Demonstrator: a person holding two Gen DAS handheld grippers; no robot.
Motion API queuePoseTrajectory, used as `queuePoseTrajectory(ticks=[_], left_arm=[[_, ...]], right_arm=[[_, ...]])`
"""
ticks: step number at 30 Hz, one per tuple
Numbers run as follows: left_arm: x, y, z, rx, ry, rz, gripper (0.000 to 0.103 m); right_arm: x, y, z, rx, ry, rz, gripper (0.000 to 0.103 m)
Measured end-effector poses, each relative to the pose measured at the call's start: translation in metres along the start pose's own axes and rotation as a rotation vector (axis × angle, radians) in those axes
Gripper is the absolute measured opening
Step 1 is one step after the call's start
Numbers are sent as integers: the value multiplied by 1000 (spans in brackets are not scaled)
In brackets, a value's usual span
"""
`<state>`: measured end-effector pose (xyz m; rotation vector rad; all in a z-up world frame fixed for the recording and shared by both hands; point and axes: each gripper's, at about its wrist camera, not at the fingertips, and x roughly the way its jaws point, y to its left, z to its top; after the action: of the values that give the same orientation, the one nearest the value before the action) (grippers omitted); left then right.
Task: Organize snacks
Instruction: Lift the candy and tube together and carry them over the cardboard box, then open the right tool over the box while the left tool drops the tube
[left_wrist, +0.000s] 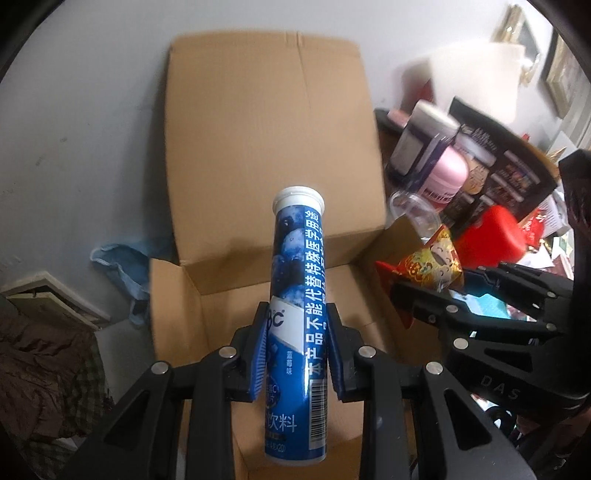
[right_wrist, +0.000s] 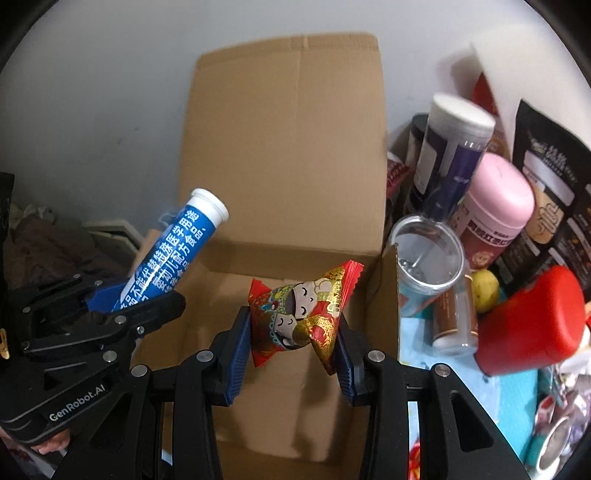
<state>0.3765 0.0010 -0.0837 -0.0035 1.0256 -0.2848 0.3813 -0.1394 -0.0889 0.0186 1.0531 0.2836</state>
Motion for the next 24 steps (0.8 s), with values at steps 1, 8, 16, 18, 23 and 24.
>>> queuePoseTrajectory(ticks=[1,8,16,18,23,24], left_arm=[[7,0,1,1,9,2,28],[57,-4,-1,4,100,23,28],[87,-10,-8,21,180,58,28],[90,-8,-9,6,202,57,28],[82,-7,-8,11,188,130,28],[80,-7,-8,7,187,132,29]], right_arm=[[6,-3,1,-1,7,-3,40],[48,-16,-5,-5,79,-43,40],[61,-9,-9,-85,88,-130,42],[63,-10,-9,-98,91,-137,43],[61,-8,-9,-97,100,-164,55],[60,-8,-9,-93,102,-162,56]])
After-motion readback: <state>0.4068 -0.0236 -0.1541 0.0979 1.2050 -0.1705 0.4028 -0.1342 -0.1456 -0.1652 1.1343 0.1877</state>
